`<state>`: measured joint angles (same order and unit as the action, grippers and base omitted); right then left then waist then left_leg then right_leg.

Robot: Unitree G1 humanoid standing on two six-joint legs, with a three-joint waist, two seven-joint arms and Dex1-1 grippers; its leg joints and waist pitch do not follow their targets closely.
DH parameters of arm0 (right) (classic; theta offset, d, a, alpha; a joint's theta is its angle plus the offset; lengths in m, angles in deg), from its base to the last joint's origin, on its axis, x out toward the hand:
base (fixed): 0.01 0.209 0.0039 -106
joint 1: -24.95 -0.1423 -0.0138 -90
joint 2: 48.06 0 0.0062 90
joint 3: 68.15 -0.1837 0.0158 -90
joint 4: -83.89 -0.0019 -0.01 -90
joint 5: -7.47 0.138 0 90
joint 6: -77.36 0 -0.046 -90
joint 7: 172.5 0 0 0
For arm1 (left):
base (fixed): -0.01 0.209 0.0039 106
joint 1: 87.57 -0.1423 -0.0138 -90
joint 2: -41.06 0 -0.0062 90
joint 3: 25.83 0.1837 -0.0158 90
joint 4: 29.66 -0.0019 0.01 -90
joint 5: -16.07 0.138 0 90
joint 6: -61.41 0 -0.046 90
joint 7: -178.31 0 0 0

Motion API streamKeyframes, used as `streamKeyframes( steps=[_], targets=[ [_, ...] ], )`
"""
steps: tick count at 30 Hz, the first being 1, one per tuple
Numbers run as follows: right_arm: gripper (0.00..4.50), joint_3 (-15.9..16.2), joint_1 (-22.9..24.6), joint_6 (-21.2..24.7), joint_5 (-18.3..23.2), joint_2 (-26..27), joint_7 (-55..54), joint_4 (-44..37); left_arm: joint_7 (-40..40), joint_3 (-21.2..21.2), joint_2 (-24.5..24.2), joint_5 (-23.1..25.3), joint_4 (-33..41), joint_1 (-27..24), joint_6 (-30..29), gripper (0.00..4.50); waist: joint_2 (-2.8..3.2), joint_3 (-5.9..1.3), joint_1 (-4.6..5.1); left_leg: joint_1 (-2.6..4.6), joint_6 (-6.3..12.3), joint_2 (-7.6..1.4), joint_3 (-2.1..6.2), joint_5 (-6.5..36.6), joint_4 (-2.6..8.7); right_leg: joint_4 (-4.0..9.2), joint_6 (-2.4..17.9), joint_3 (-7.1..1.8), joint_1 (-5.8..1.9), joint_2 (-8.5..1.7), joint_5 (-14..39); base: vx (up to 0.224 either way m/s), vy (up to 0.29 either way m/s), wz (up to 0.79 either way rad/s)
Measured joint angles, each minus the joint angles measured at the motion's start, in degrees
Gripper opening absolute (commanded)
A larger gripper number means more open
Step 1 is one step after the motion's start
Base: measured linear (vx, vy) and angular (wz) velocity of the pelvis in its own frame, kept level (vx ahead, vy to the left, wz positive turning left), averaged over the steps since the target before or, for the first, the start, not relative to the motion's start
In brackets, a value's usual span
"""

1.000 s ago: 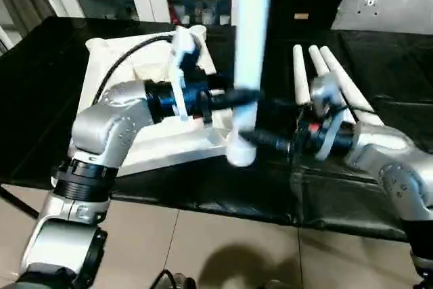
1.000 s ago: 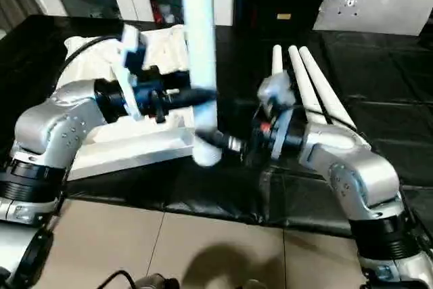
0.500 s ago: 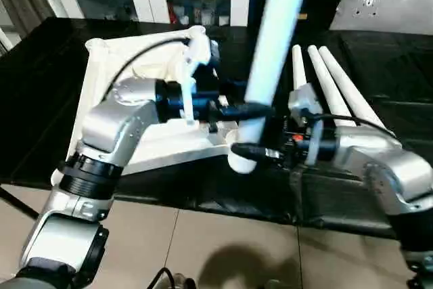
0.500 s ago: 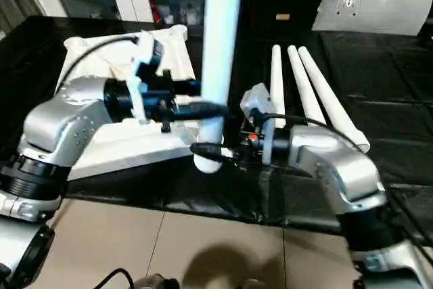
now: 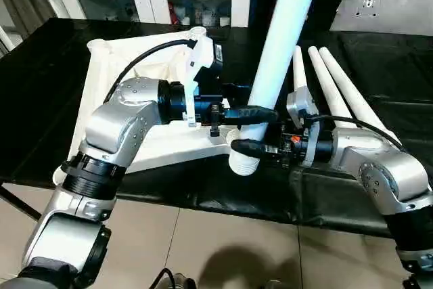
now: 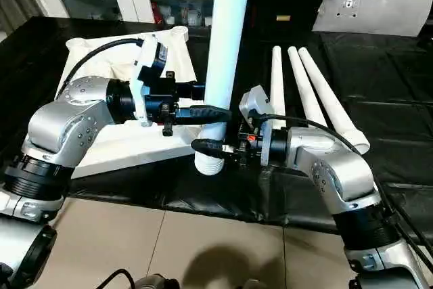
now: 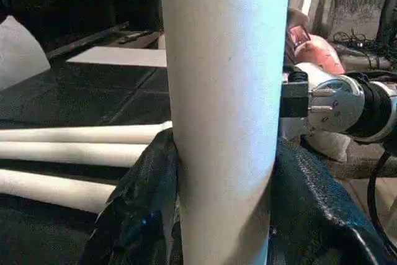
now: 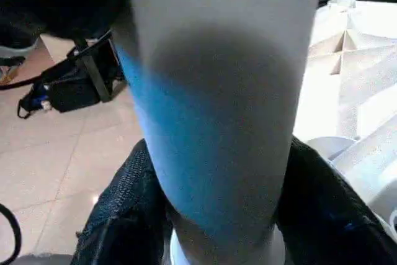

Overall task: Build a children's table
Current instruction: Insert table leg to table base

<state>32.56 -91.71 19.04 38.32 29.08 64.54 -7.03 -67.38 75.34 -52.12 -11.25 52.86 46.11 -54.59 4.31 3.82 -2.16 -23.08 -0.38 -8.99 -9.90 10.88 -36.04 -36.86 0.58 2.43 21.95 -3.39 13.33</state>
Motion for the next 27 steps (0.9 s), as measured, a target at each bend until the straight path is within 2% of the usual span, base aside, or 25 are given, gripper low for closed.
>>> streamKeyframes(
  steps=[5,10,11,14,17,22,27],
  targets=[
    [3.12,0.0,0.0,0.7,0.0,0.2,0.4,0.0,-0.1,0.0,0.1,0.1,-0.1,0.1,0.2,1.85,0.00,0.00,-0.01,0.00,0.00,0.00,0.00,0.0,-0.07,-0.08,0.0,0.00,0.00,0.00,0.0,0.000,0.000,0.00],
    [3.12,0.6,0.0,0.7,-0.7,0.2,0.7,0.0,-0.4,0.0,0.3,0.2,-0.2,0.2,0.3,1.85,0.00,0.00,-0.01,0.00,0.00,-0.01,0.00,0.0,-0.18,-0.16,0.0,-0.02,0.00,-0.01,0.0,0.000,0.000,0.00],
    [2.85,0.6,0.0,0.7,-0.8,0.2,0.7,0.0,-0.4,0.0,0.3,0.2,-0.2,0.2,0.3,1.85,0.00,0.00,-0.01,0.00,0.00,-0.01,0.00,0.0,-0.18,-0.16,0.0,-0.02,0.00,-0.01,0.0,0.000,0.000,0.00],
    [2.73,0.6,0.0,0.7,-1.8,1.0,0.2,0.2,-0.6,0.0,0.3,0.2,-0.2,0.3,0.2,1.85,0.00,0.00,-0.01,0.01,0.01,-0.01,0.00,0.0,-0.19,-0.17,0.0,-0.02,0.00,-0.01,0.0,0.000,0.000,0.00],
    [2.35,0.6,0.0,0.7,-2.0,1.7,-0.4,1.2,-1.0,0.0,0.4,0.2,-0.2,0.4,0.2,1.85,0.00,0.00,-0.01,0.00,0.01,-0.01,0.00,0.0,-0.20,-0.17,0.0,-0.02,0.00,-0.01,0.0,0.000,0.000,0.00],
    [2.07,0.6,0.0,0.6,-2.0,2.2,-0.4,1.1,-1.0,0.0,0.4,0.2,-0.7,0.9,0.1,1.85,0.01,-0.01,-0.05,-0.01,0.01,-0.01,0.00,0.0,-0.20,-0.16,0.0,-0.01,0.00,-0.02,0.0,0.000,0.000,0.00],
    [2.01,0.6,0.0,0.6,-2.3,2.3,-0.3,1.1,-1.0,-0.1,0.6,0.2,-1.1,1.0,0.1,1.85,0.01,-0.01,-0.04,-0.01,0.01,-0.01,0.00,0.0,-0.20,-0.17,0.0,-0.02,0.00,-0.02,0.0,0.000,0.000,0.00]
  ],
)
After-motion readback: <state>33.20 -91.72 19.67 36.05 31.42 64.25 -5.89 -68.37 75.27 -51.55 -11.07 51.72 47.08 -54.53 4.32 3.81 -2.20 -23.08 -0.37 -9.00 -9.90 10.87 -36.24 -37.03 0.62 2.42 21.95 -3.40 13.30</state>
